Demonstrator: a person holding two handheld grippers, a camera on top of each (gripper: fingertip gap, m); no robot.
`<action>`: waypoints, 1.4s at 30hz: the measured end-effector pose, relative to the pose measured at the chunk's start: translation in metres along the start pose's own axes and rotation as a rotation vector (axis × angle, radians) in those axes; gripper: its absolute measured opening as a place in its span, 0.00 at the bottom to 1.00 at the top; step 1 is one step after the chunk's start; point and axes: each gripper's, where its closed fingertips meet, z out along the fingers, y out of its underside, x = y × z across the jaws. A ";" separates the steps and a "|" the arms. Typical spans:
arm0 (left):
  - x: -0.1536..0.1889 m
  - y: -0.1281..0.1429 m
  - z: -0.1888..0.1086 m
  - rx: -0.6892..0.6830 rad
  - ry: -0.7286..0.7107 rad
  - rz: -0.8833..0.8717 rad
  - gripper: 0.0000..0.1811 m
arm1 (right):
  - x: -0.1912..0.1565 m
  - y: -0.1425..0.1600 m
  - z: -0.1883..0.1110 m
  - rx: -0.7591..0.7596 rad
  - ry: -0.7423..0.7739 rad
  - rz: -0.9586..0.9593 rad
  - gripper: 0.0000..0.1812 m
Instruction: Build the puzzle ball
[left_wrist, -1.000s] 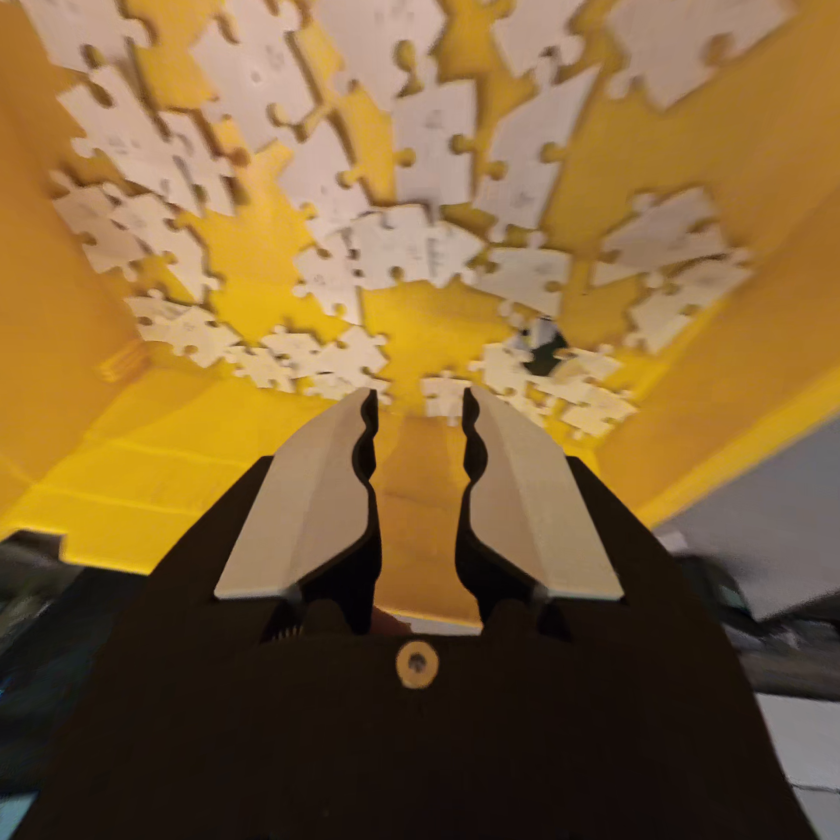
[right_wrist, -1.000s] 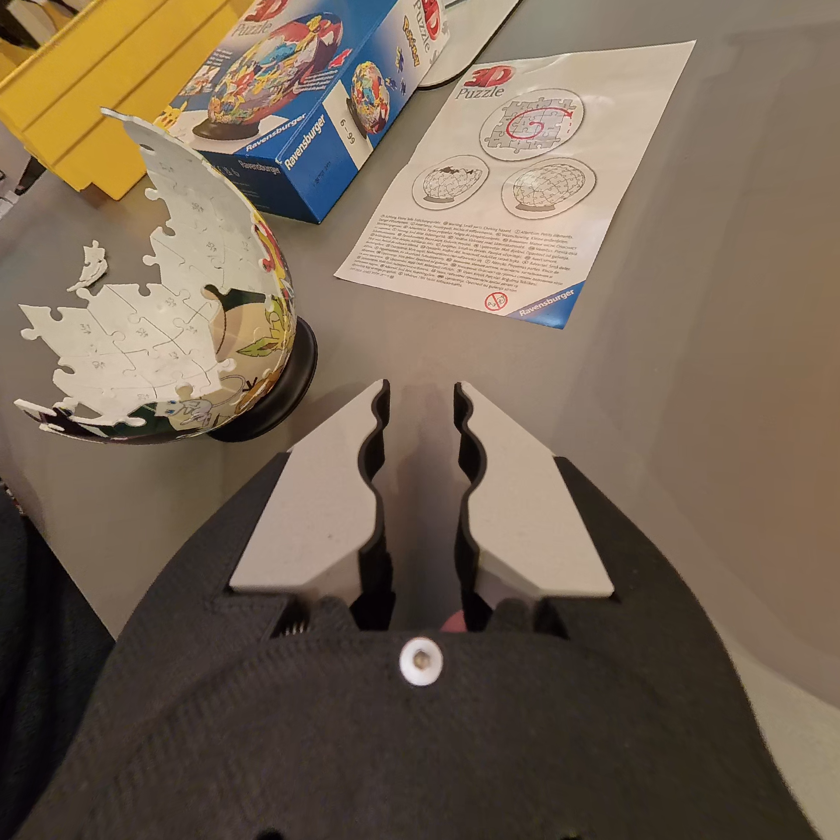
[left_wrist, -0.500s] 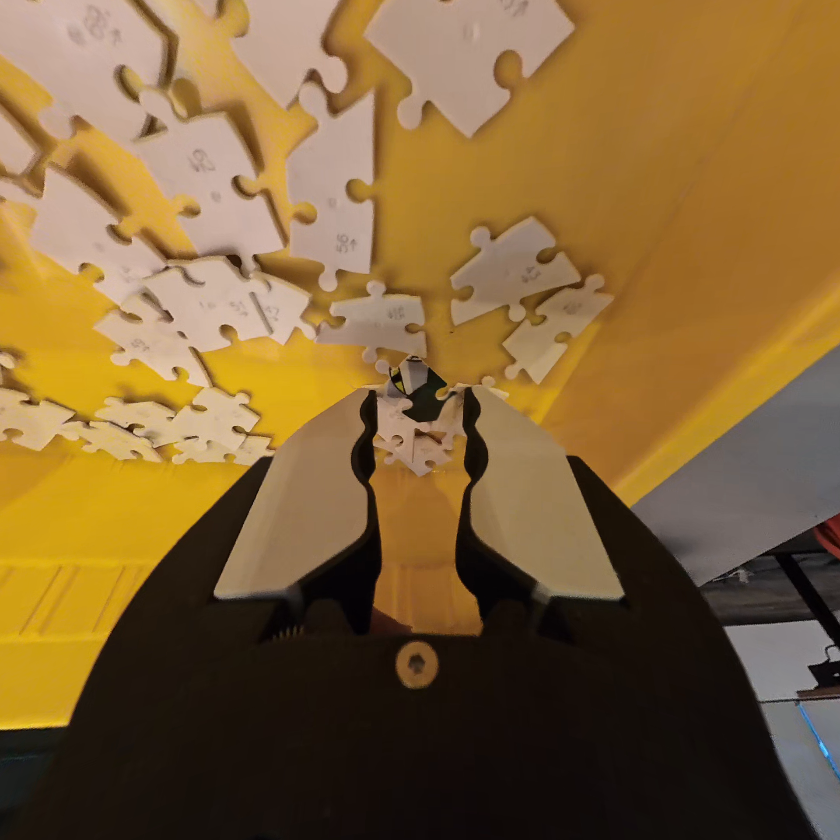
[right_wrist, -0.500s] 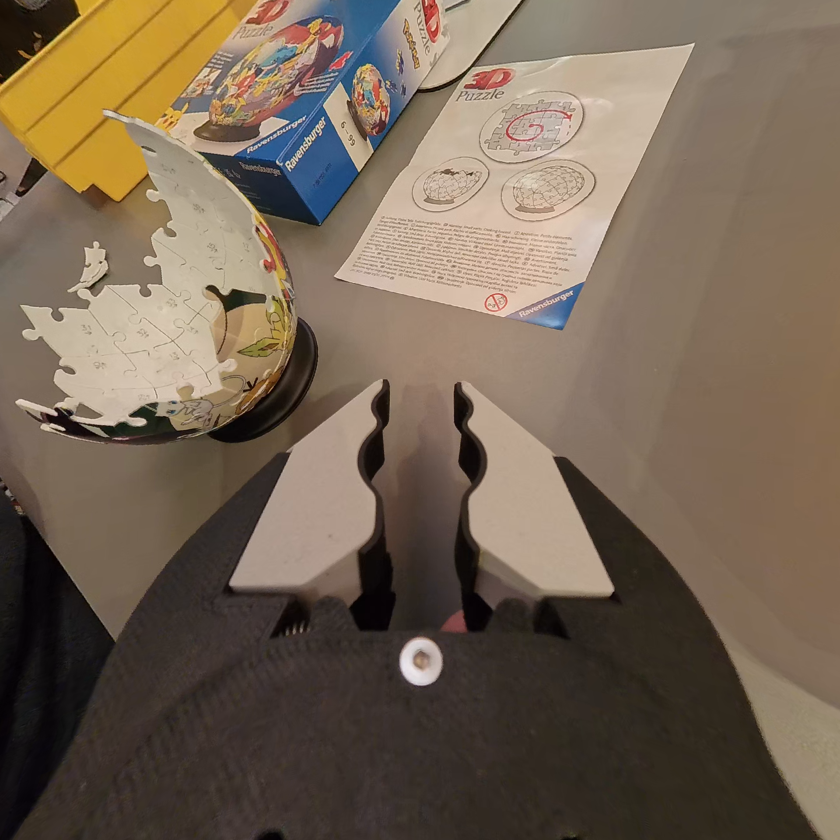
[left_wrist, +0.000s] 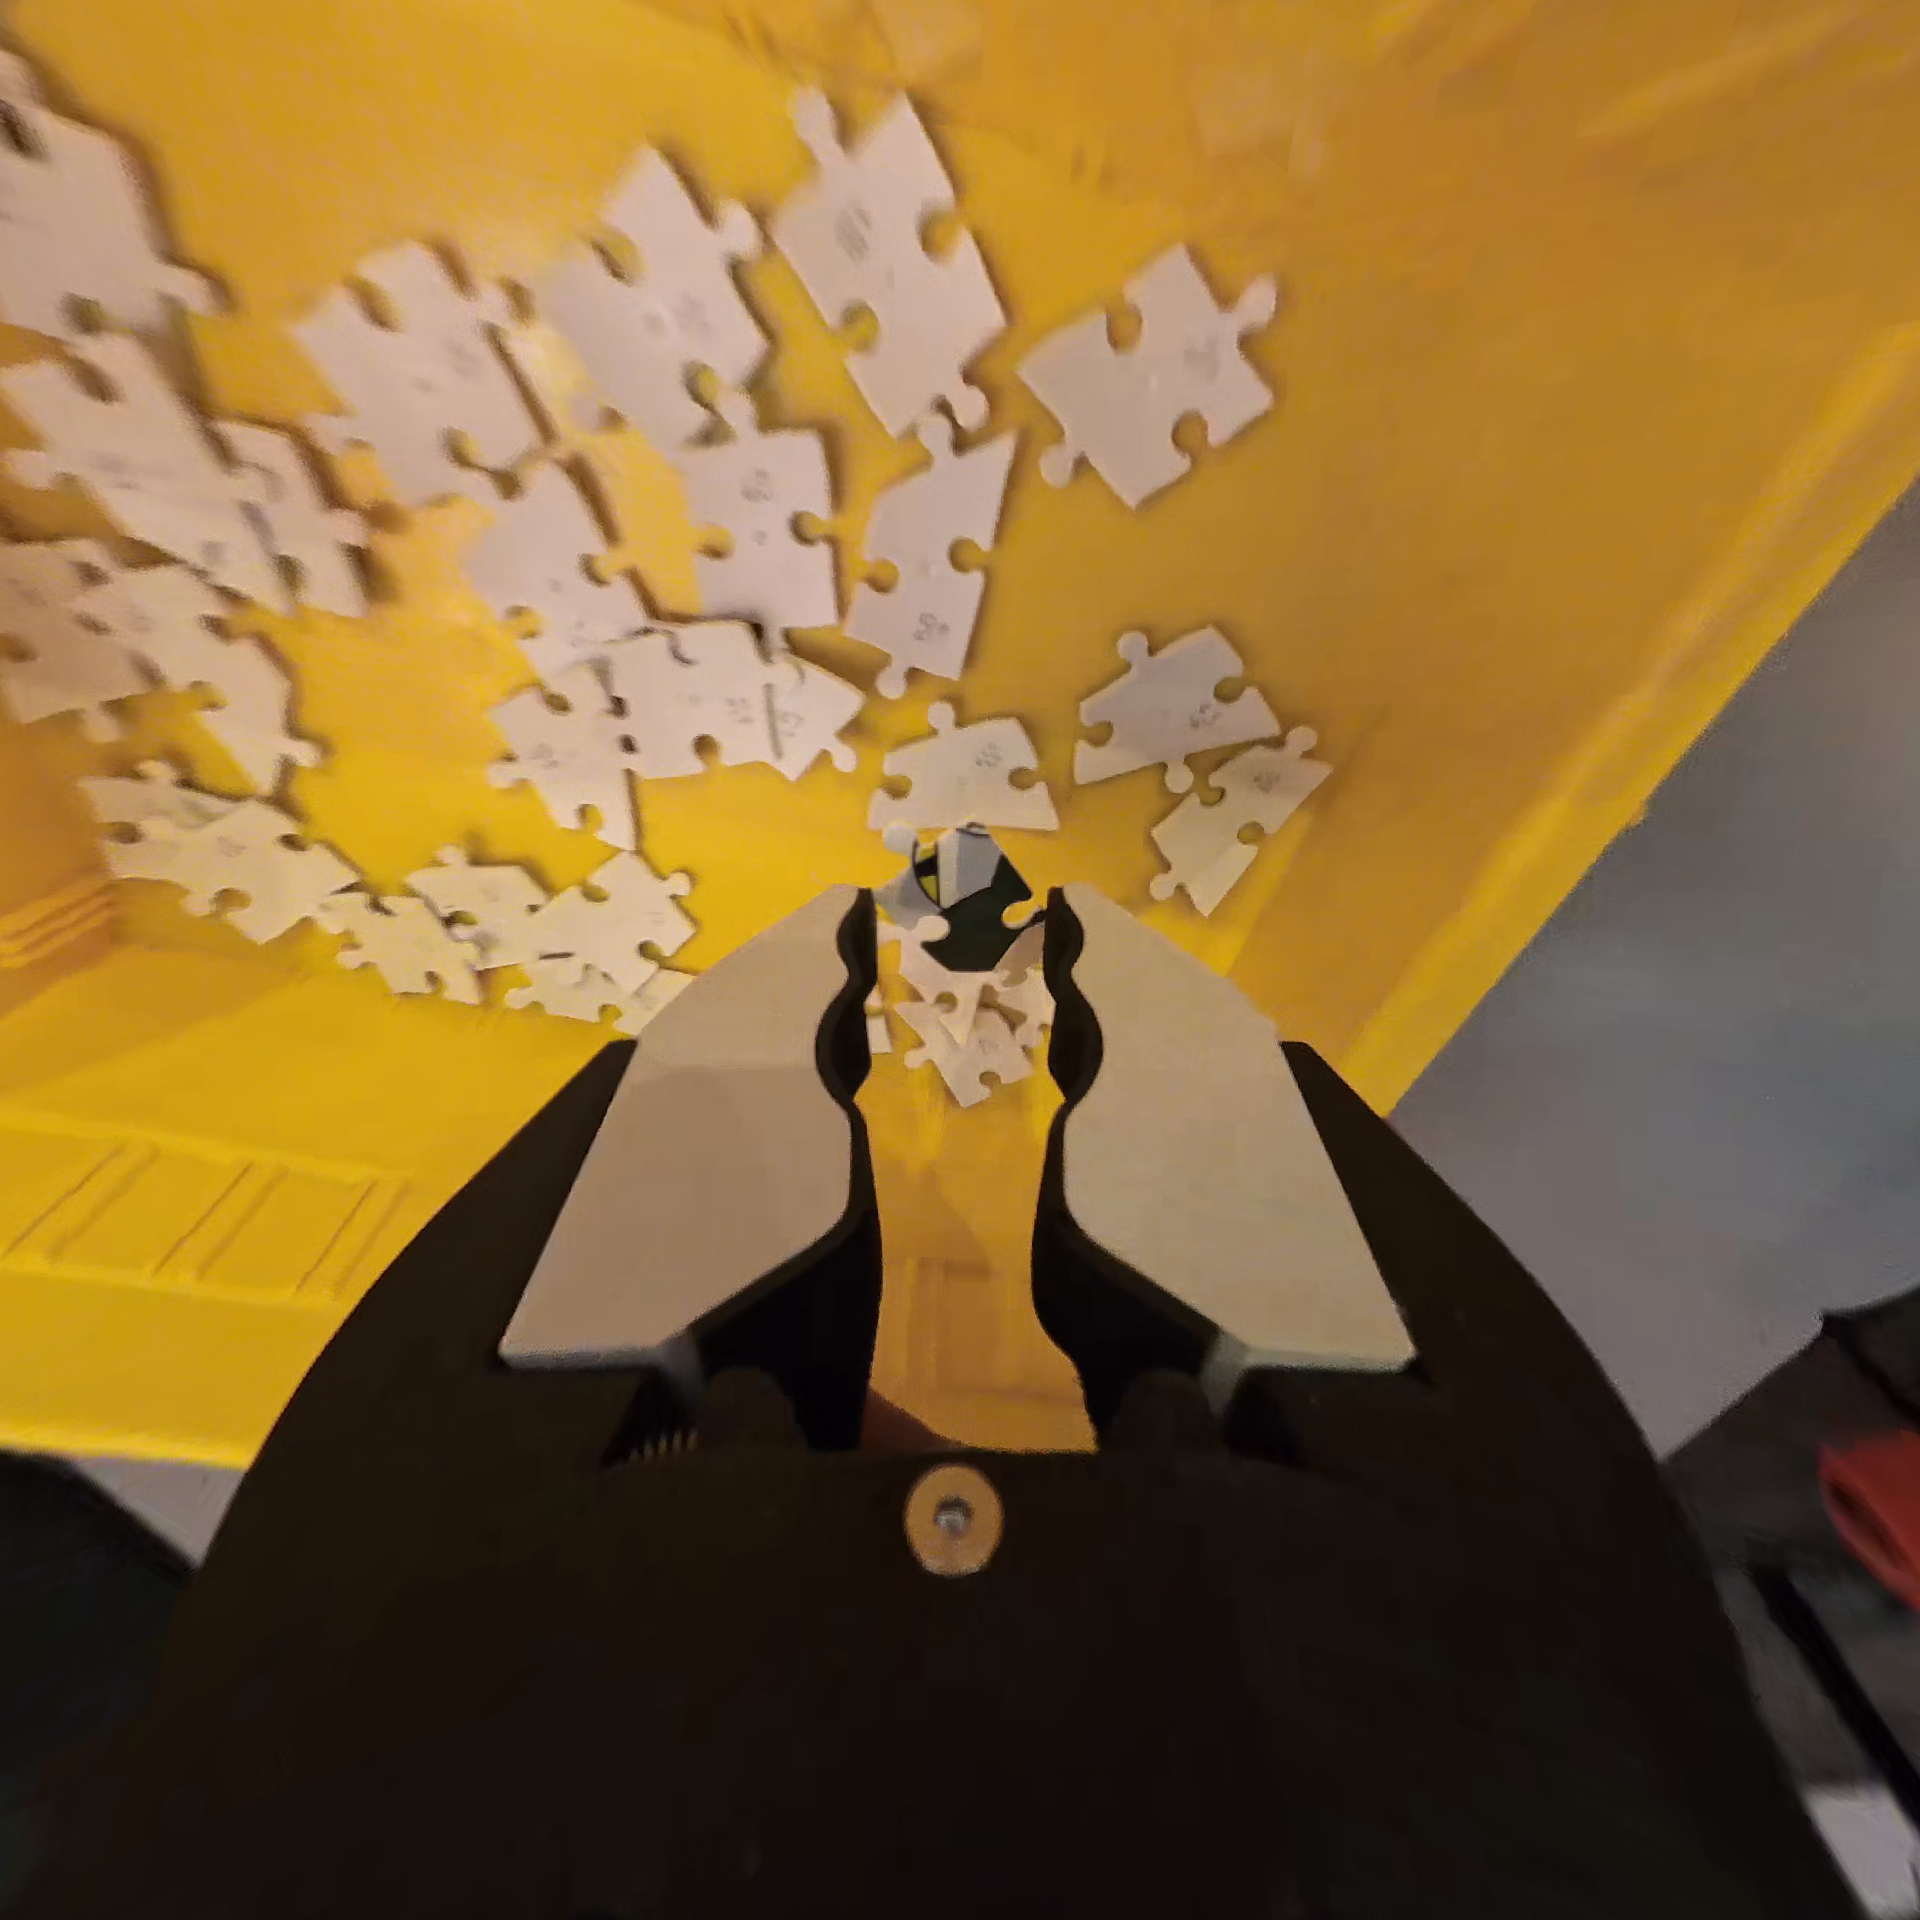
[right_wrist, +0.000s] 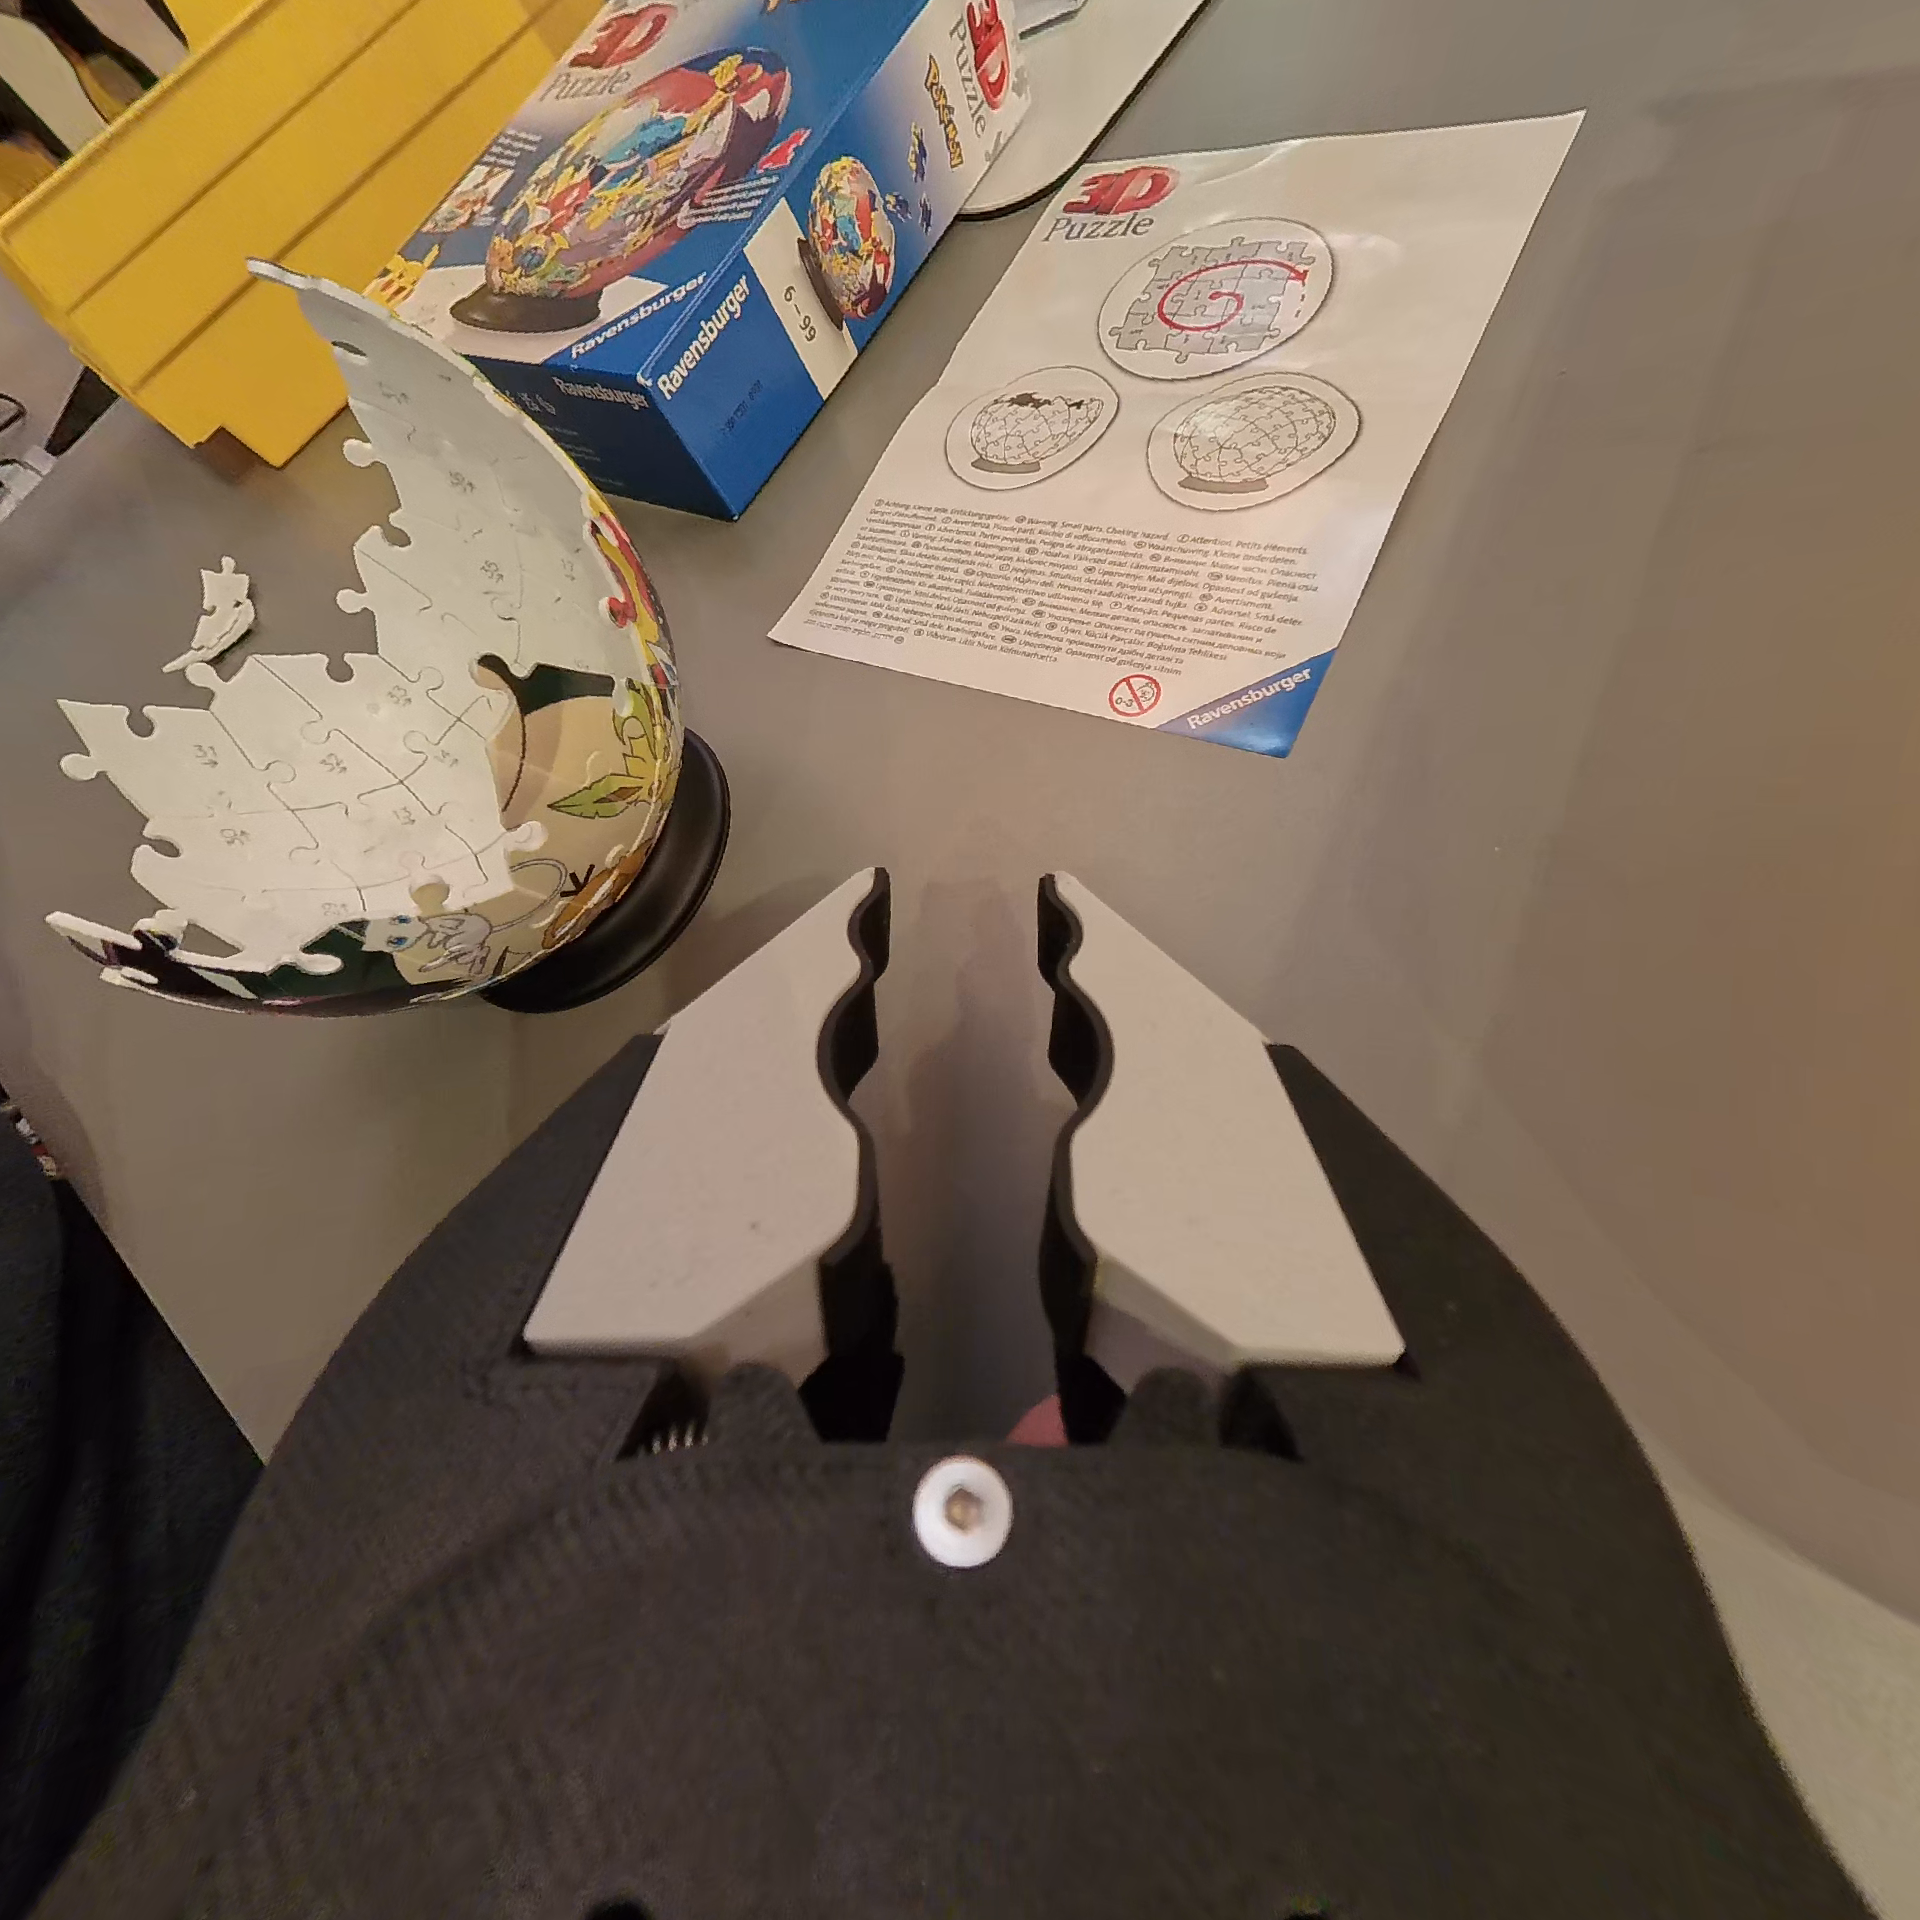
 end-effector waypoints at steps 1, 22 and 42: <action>-0.001 -0.005 -0.008 0.065 -0.005 -0.025 0.17 | 0.000 0.000 0.000 0.001 0.000 0.000 0.15; 0.063 -0.021 -0.186 1.615 0.178 -0.167 0.17 | -0.001 0.001 0.000 -0.006 -0.005 -0.005 0.15; 0.117 -0.073 -0.131 1.185 -0.092 -0.155 0.16 | 0.000 0.002 0.001 -0.016 0.005 -0.010 0.15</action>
